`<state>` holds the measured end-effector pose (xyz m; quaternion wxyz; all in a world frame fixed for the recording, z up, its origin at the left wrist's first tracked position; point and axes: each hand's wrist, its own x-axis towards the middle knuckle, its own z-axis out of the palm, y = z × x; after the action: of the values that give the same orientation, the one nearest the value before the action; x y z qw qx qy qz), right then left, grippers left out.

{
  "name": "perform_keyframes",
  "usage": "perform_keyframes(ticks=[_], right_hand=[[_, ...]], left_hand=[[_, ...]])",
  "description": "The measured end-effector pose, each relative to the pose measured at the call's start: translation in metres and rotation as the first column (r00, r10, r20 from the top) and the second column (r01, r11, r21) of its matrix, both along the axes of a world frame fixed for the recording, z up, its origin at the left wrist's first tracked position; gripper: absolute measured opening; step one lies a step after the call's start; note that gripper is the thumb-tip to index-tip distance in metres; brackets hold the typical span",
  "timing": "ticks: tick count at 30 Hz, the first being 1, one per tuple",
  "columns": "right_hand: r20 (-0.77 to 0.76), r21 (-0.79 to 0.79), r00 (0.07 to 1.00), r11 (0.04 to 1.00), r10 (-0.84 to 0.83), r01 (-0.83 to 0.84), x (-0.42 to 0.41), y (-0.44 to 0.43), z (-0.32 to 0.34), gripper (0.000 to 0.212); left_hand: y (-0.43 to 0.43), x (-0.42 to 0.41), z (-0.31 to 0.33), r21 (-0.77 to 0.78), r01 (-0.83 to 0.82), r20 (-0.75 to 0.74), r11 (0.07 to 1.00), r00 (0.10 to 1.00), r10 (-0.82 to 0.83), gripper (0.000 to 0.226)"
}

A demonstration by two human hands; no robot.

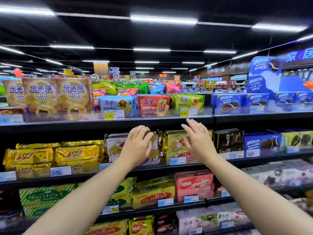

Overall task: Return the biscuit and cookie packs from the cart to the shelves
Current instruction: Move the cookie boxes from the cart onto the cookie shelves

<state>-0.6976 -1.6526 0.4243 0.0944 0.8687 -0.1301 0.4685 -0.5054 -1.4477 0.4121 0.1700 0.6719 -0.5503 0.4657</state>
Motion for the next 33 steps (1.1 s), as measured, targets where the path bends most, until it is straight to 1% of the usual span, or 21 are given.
perform_keyframes(ticks=[2, 3, 4, 5, 7, 8, 9, 10, 12, 15, 18, 21, 24, 30, 33], right_hand=[[-0.056, 0.008, 0.998, 1.000, 0.006, -0.006, 0.006, 0.002, -0.022, 0.044], [-0.083, 0.012, 0.997, 1.000, -0.005, 0.006, 0.009, 0.003, -0.030, 0.044], [-0.105, 0.024, 0.994, 0.999, -0.024, 0.027, 0.013, 0.002, -0.035, 0.046], [-0.130, 0.046, 0.990, 0.997, -0.056, 0.062, 0.017, 0.002, -0.037, 0.048], [-0.228, 0.094, 0.961, 0.979, -0.157, 0.182, 0.025, -0.001, -0.036, 0.060], [-0.293, 0.103, 0.933, 0.963, -0.208, 0.247, 0.030, -0.003, -0.035, 0.067], [-0.353, 0.112, 0.903, 0.948, -0.243, 0.299, 0.035, -0.004, -0.033, 0.073], [-0.401, 0.130, 0.879, 0.934, -0.257, 0.333, 0.040, -0.006, -0.031, 0.076], [-0.455, 0.179, 0.854, 0.914, -0.251, 0.364, 0.047, -0.008, -0.029, 0.074], [-0.471, 0.242, 0.854, 0.898, -0.222, 0.367, 0.053, -0.010, -0.031, 0.071], [-0.468, 0.251, 0.854, 0.892, -0.227, 0.375, 0.056, -0.014, -0.033, 0.066], [-0.470, 0.250, 0.850, 0.888, -0.237, 0.386, 0.057, -0.014, -0.034, 0.060], [-0.465, 0.227, 0.845, 0.888, -0.263, 0.401, 0.057, -0.014, -0.034, 0.058], [-0.444, 0.087, 0.819, 0.892, -0.364, 0.444, 0.055, -0.012, -0.031, 0.051], [-0.472, 0.094, 0.798, 0.879, -0.375, 0.468, 0.060, -0.006, -0.024, 0.048]], left_hand=[[0.005, 0.002, -0.020, 0.028, -0.014, 0.017, 1.000, 1.000, 0.014, 0.029], [0.008, 0.004, -0.028, 0.036, -0.052, 0.002, 0.998, 0.999, 0.052, 0.030], [0.012, 0.006, -0.034, 0.036, -0.122, -0.049, 0.992, 0.991, 0.123, 0.035], [0.017, 0.008, -0.038, 0.043, -0.215, -0.136, 0.976, 0.966, 0.219, 0.043], [0.027, 0.015, -0.041, 0.101, -0.389, -0.321, 0.916, 0.858, 0.400, 0.064], [0.032, 0.020, -0.041, 0.136, -0.444, -0.371, 0.886, 0.806, 0.461, 0.072], [0.037, 0.025, -0.041, 0.162, -0.476, -0.390, 0.864, 0.773, 0.500, 0.079], [0.041, 0.030, -0.040, 0.177, -0.489, -0.394, 0.854, 0.760, 0.517, 0.084], [0.044, 0.039, -0.040, 0.191, -0.479, -0.398, 0.857, 0.760, 0.514, 0.089], [0.041, 0.045, -0.042, 0.207, -0.437, -0.432, 0.875, 0.762, 0.482, 0.086], [0.033, 0.051, -0.043, 0.218, -0.393, -0.494, 0.893, 0.745, 0.449, 0.082], [0.028, 0.055, -0.043, 0.211, -0.368, -0.512, 0.906, 0.748, 0.423, 0.077], [0.025, 0.057, -0.043, 0.195, -0.357, -0.506, 0.913, 0.761, 0.406, 0.073], [0.027, 0.057, -0.045, 0.169, -0.345, -0.489, 0.923, 0.784, 0.382, 0.073], [0.025, 0.053, -0.043, 0.170, -0.391, -0.442, 0.905, 0.790, 0.424, 0.073]])
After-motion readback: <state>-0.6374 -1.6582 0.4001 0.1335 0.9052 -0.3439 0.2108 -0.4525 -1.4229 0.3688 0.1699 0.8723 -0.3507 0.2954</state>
